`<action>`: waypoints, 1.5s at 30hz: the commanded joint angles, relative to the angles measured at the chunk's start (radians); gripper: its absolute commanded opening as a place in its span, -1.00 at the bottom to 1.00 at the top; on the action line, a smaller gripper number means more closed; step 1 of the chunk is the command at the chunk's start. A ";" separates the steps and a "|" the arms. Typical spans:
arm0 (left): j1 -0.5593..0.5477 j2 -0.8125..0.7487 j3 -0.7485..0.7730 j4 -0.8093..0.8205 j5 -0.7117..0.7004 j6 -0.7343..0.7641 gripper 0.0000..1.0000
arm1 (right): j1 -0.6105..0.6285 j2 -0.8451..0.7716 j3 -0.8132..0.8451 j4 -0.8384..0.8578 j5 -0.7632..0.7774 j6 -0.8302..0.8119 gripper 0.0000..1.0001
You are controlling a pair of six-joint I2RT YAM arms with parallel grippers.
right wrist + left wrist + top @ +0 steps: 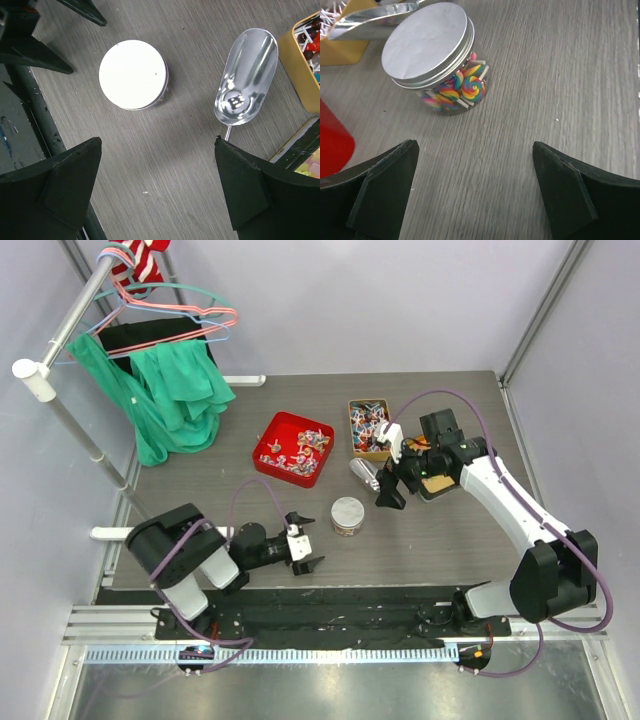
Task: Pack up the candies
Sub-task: Reset both arms
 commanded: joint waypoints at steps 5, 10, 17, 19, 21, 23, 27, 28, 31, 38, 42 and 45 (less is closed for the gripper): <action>-0.006 -0.328 -0.028 -0.127 0.014 0.143 1.00 | -0.009 -0.056 -0.028 0.099 0.039 0.048 0.99; -0.002 -0.494 0.017 -0.281 -0.085 0.162 1.00 | -0.027 -0.076 -0.044 0.150 0.059 0.090 0.99; -0.001 -0.509 0.094 -0.473 -0.140 0.171 1.00 | -0.049 -0.085 -0.055 0.176 0.056 0.108 0.99; 0.022 -0.529 0.167 -0.538 -0.235 0.163 1.00 | -0.050 -0.096 -0.055 0.184 0.067 0.128 0.99; 0.048 -0.535 0.314 -0.750 -0.355 0.124 1.00 | -0.055 -0.112 -0.061 0.219 0.105 0.152 0.99; 0.126 -0.519 0.434 -0.923 -0.390 0.065 1.00 | -0.055 -0.149 -0.083 0.286 0.174 0.203 0.99; 0.293 -0.463 0.731 -1.285 -0.372 -0.100 1.00 | -0.057 -0.221 -0.110 0.420 0.341 0.318 0.99; 0.326 -0.456 0.762 -1.313 -0.369 -0.135 1.00 | -0.055 -0.234 -0.112 0.443 0.392 0.341 0.99; 0.415 -0.460 0.854 -1.425 -0.379 -0.160 0.99 | -0.055 -0.293 -0.121 0.542 0.605 0.395 0.99; 0.704 -0.528 1.048 -1.608 -0.242 -0.306 1.00 | -0.057 -0.456 -0.153 0.841 1.005 0.326 0.99; 0.781 -0.583 1.031 -1.585 -0.195 -0.341 1.00 | -0.055 -0.522 -0.189 0.897 0.994 0.300 0.99; 0.783 -0.606 1.019 -1.585 -0.186 -0.346 0.99 | -0.055 -0.531 -0.201 0.905 0.975 0.321 0.99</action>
